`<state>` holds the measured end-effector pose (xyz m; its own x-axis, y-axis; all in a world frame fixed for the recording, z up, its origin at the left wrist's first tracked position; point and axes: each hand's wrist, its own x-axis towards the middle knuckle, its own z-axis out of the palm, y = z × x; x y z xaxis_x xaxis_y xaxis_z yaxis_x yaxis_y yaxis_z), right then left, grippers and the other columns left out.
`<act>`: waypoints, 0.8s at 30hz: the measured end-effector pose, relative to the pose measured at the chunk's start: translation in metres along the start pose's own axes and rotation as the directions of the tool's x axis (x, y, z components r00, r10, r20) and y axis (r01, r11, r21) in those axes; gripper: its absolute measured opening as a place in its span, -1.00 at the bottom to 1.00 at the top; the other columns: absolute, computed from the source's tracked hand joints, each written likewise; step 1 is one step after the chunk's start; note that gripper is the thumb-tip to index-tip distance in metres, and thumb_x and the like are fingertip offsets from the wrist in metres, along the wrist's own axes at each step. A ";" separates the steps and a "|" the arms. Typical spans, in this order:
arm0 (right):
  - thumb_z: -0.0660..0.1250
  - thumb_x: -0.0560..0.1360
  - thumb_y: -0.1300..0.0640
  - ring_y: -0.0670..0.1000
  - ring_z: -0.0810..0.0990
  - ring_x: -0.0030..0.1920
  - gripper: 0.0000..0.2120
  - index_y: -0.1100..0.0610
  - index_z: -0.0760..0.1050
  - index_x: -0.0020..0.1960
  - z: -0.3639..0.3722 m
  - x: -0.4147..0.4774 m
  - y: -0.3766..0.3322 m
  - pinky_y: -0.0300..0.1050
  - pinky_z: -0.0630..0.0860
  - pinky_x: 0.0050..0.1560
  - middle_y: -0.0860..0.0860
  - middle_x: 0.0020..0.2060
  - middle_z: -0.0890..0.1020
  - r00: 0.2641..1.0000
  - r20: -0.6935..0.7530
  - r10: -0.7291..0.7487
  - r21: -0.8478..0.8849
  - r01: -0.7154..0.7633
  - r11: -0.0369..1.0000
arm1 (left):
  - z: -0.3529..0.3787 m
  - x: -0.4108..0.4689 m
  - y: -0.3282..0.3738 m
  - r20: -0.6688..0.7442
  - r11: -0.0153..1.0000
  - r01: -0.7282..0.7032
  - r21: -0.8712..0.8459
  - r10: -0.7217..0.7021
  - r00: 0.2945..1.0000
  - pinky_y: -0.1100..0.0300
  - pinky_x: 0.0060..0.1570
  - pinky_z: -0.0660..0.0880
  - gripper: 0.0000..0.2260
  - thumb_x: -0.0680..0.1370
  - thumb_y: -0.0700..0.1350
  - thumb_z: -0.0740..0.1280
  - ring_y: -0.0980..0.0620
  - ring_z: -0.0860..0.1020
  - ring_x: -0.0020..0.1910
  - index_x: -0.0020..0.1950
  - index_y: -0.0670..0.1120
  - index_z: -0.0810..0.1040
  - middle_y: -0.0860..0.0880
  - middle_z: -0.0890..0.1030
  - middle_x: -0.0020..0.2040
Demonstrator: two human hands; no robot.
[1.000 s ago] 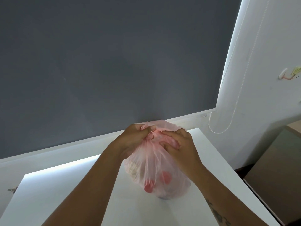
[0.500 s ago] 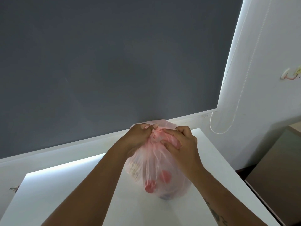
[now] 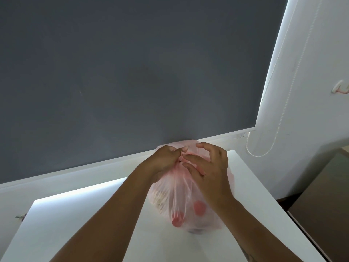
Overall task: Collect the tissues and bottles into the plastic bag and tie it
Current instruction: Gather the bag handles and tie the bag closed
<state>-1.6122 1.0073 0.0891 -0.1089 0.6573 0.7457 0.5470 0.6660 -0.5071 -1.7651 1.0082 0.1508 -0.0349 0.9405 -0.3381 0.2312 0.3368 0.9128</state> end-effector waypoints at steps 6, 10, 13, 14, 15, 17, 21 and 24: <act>0.22 0.54 0.04 -0.01 0.40 0.12 -0.76 -0.02 0.66 -0.11 -0.002 0.004 0.003 -0.22 0.25 0.19 -0.08 0.08 0.60 0.997 0.012 0.071 -0.017 -0.071 0.997 | -0.002 -0.007 -0.002 -0.005 0.997 -0.077 -0.015 0.077 0.997 0.06 0.06 0.49 -0.64 0.60 0.10 0.31 0.05 0.58 -0.22 -0.30 -0.04 0.65 0.03 0.66 -0.27; 0.22 0.55 0.06 -0.06 0.41 0.10 -0.79 0.04 0.64 -0.08 -0.004 0.006 0.003 -0.30 0.22 0.20 -0.06 0.03 0.61 0.998 0.048 0.051 0.036 -0.052 0.998 | -0.007 -0.011 -0.003 0.014 0.995 -0.064 -0.082 0.066 0.998 0.22 -0.01 0.49 -0.70 0.64 -0.08 0.26 0.18 0.61 -0.17 -0.14 -0.22 0.67 0.08 0.70 -0.17; 0.24 0.56 0.03 -0.02 0.44 0.15 -0.78 0.02 0.67 -0.04 -0.001 0.001 0.001 -0.12 0.33 0.23 -0.04 0.08 0.59 0.998 0.057 0.013 0.072 -0.017 0.997 | -0.004 -0.009 -0.001 -0.004 0.997 -0.038 -0.069 0.037 0.999 0.21 0.05 0.47 -0.72 0.62 -0.18 0.24 0.25 0.60 -0.14 -0.26 -0.14 0.60 0.09 0.62 -0.02; 0.26 0.56 0.01 0.00 0.44 0.18 -0.79 -0.01 0.67 -0.01 0.000 0.000 0.001 -0.10 0.34 0.26 -0.05 0.12 0.57 0.998 0.061 0.011 0.085 -0.016 0.996 | -0.002 -0.010 0.001 0.003 0.997 -0.026 -0.066 0.026 1.000 0.17 0.05 0.48 -0.74 0.62 -0.11 0.27 0.14 0.59 -0.17 -0.22 -0.14 0.61 0.03 0.62 -0.05; 0.28 0.56 -0.01 0.01 0.44 0.20 -0.80 -0.03 0.67 0.03 0.001 -0.001 0.001 -0.09 0.34 0.27 -0.06 0.15 0.56 0.998 0.070 0.009 0.091 -0.016 0.996 | -0.001 -0.011 0.001 0.019 0.998 -0.019 -0.067 0.020 1.000 0.13 0.01 0.49 -0.71 0.62 -0.01 0.30 0.04 0.57 -0.22 -0.21 -0.15 0.61 -0.03 0.62 -0.14; 0.30 0.55 -0.03 0.03 0.42 0.22 -0.80 -0.07 0.67 0.07 0.001 -0.002 0.001 -0.06 0.36 0.29 -0.06 0.19 0.54 0.997 0.080 0.007 0.073 -0.013 0.997 | 0.000 -0.012 0.003 0.034 0.998 -0.007 -0.064 0.009 0.999 0.10 -0.04 0.49 -0.62 0.60 0.11 0.30 -0.05 0.54 -0.25 -0.27 -0.13 0.58 -0.12 0.58 -0.25; 0.31 0.53 -0.04 0.03 0.42 0.19 -0.80 -0.07 0.70 0.01 0.003 0.003 0.001 -0.07 0.40 0.24 -0.04 0.15 0.58 0.998 0.055 -0.015 0.048 0.012 0.999 | 0.001 -0.014 0.005 0.034 0.997 0.021 -0.078 -0.018 0.999 0.07 -0.02 0.49 -0.64 0.60 0.12 0.31 -0.09 0.54 -0.20 -0.24 -0.11 0.58 -0.16 0.57 -0.21; 0.27 0.55 0.00 0.00 0.42 0.16 -0.78 -0.02 0.69 -0.07 0.007 0.002 0.003 -0.10 0.41 0.21 -0.04 0.09 0.61 0.998 0.045 -0.034 0.046 0.032 0.998 | 0.001 -0.014 0.004 0.013 0.995 0.014 -0.101 -0.013 1.000 0.04 0.04 0.52 -0.66 0.60 0.09 0.32 -0.06 0.56 -0.22 -0.25 -0.11 0.64 -0.10 0.62 -0.24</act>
<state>-1.6166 1.0130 0.0865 -0.1645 0.6491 0.7427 0.5046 0.7023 -0.5021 -1.7630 0.9967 0.1593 -0.0248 0.9353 -0.3530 0.1315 0.3531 0.9263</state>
